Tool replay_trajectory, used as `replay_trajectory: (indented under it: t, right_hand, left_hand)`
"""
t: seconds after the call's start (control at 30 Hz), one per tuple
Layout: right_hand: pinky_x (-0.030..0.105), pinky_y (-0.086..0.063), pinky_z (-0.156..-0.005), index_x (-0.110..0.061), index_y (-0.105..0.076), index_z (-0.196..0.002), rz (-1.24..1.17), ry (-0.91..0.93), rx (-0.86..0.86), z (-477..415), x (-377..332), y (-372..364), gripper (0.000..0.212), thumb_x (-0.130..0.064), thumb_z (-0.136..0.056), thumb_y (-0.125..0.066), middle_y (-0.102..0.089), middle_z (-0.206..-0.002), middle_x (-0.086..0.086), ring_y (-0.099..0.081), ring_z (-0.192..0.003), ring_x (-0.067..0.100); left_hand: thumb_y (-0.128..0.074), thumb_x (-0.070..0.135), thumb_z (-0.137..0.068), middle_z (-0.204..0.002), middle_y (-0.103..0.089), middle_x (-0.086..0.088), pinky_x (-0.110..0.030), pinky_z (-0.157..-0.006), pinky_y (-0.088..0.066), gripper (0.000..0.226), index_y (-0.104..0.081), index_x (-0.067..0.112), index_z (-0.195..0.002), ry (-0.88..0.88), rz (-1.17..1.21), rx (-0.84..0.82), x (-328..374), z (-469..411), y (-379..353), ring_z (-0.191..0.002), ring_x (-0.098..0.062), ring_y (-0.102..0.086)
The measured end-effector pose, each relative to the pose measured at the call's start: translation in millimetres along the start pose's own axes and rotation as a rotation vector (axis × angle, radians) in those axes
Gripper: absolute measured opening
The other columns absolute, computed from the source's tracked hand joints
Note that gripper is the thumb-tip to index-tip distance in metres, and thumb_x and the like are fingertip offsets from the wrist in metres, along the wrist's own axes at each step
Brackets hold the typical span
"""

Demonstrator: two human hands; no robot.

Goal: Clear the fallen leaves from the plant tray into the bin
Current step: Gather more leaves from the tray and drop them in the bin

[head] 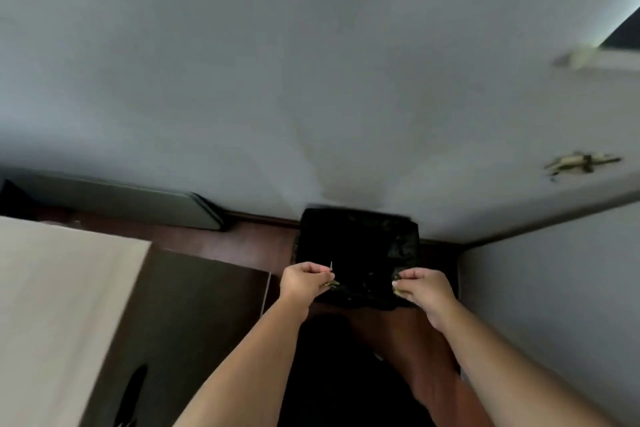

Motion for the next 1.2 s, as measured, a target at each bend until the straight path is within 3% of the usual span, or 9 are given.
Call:
replay_trajectory:
  t: [0.07,0.2,0.33,0.47,0.6,0.73,0.9,1.03,1.2]
  right_hand:
    - [0.032,-0.054,-0.080,0.002,-0.061,-0.075,-0.054,-0.043,0.035,-28,16,-7,0.011,0.013,-0.077,-0.065,-0.062,-0.084,0.019,-0.062,-0.071,0.022]
    - [0.034,-0.050,-0.086,0.007,-0.061,-0.107,-0.190,-0.057,0.090,-69,20,-25,0.025,0.007,-0.082,-0.062,-0.061,-0.110,0.024,-0.061,-0.094,0.028]
    - [0.044,-0.050,-0.095,-0.008,-0.060,-0.118,-0.081,-0.066,0.078,-71,10,-23,0.030,-0.009,-0.088,-0.059,-0.055,-0.129,0.013,-0.053,-0.118,0.028]
    - [0.041,-0.051,-0.094,-0.018,-0.066,-0.096,0.114,-0.005,0.053,-34,-12,-19,0.012,-0.015,-0.089,-0.057,-0.063,-0.112,0.009,-0.060,-0.102,0.025]
    - [0.041,-0.052,-0.093,-0.029,-0.066,-0.077,0.322,0.161,-0.026,18,-61,-31,0.015,-0.021,-0.086,-0.057,-0.067,-0.096,0.000,-0.063,-0.097,0.021]
    - [0.030,-0.049,-0.083,-0.018,-0.070,-0.079,0.533,0.448,-0.097,77,-130,-66,0.010,-0.015,-0.081,-0.061,-0.071,-0.084,0.003,-0.067,-0.088,0.022]
    - [0.029,-0.050,-0.074,-0.024,-0.062,-0.060,0.653,0.719,-0.299,184,-188,-152,0.026,-0.006,-0.078,-0.062,-0.069,-0.072,0.007,-0.065,-0.072,0.023]
    - [0.026,-0.047,-0.068,-0.024,-0.062,-0.060,0.834,0.939,-0.499,280,-174,-237,0.024,-0.009,-0.079,-0.061,-0.070,-0.067,0.005,-0.065,-0.068,0.021]
    - [0.028,-0.049,-0.065,-0.026,-0.063,-0.063,1.108,1.145,-0.774,386,-101,-330,0.024,-0.011,-0.081,-0.061,-0.071,-0.069,0.003,-0.068,-0.070,0.019]
  left_hand:
    - [-0.070,-0.002,-0.078,-0.081,-0.067,-0.009,-0.026,-0.074,-0.054,0.017,-0.064,0.007,-0.065,0.075,0.000,-0.025,-12,-32,-4,-0.083,-0.018,-0.065]
    - [-0.064,0.005,-0.085,-0.096,-0.066,-0.011,-0.031,-0.083,-0.052,0.001,-0.065,0.004,-0.085,0.122,0.061,-0.044,-11,-71,-17,-0.093,-0.021,-0.063]
    - [-0.060,0.026,-0.090,-0.110,-0.057,-0.003,-0.042,-0.094,-0.052,0.037,-0.053,0.011,-0.123,0.091,-0.090,-0.010,-2,-76,-18,-0.108,-0.023,-0.056]
    - [-0.059,0.035,-0.087,-0.107,-0.066,-0.007,-0.043,-0.095,-0.051,0.026,-0.062,0.019,-0.108,-0.016,-0.323,0.074,15,-41,-5,-0.103,-0.023,-0.060]
    - [-0.062,0.036,-0.083,-0.095,-0.070,-0.001,-0.029,-0.078,-0.050,0.014,-0.065,0.024,-0.091,-0.185,-0.460,0.112,56,21,13,-0.092,-0.018,-0.063]
    - [-0.063,0.030,-0.083,-0.095,-0.073,-0.004,-0.022,-0.081,-0.046,0.017,-0.070,0.017,-0.091,-0.373,-0.449,0.263,113,98,50,-0.094,-0.019,-0.064]
    - [-0.061,0.023,-0.084,-0.094,-0.073,-0.015,-0.031,-0.079,-0.052,0.016,-0.069,0.010,-0.088,-0.519,-0.293,0.499,143,214,138,-0.082,-0.025,-0.066]
    - [-0.059,0.023,-0.083,-0.092,-0.072,-0.014,-0.028,-0.073,-0.048,0.016,-0.068,0.010,-0.087,-0.506,-0.165,0.758,102,305,232,-0.081,-0.024,-0.063]
    - [-0.061,0.023,-0.079,-0.089,-0.073,-0.008,-0.025,-0.070,-0.047,0.011,-0.068,0.015,-0.080,-0.355,0.031,1.051,-18,396,337,-0.087,-0.023,-0.066]
Point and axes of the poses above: each hand's wrist, its own z-axis away from the middle knuckle, its own y-axis out of the back of the hand, x = y × z, the point moved 2 cm from there along -z, towards the middle knuckle
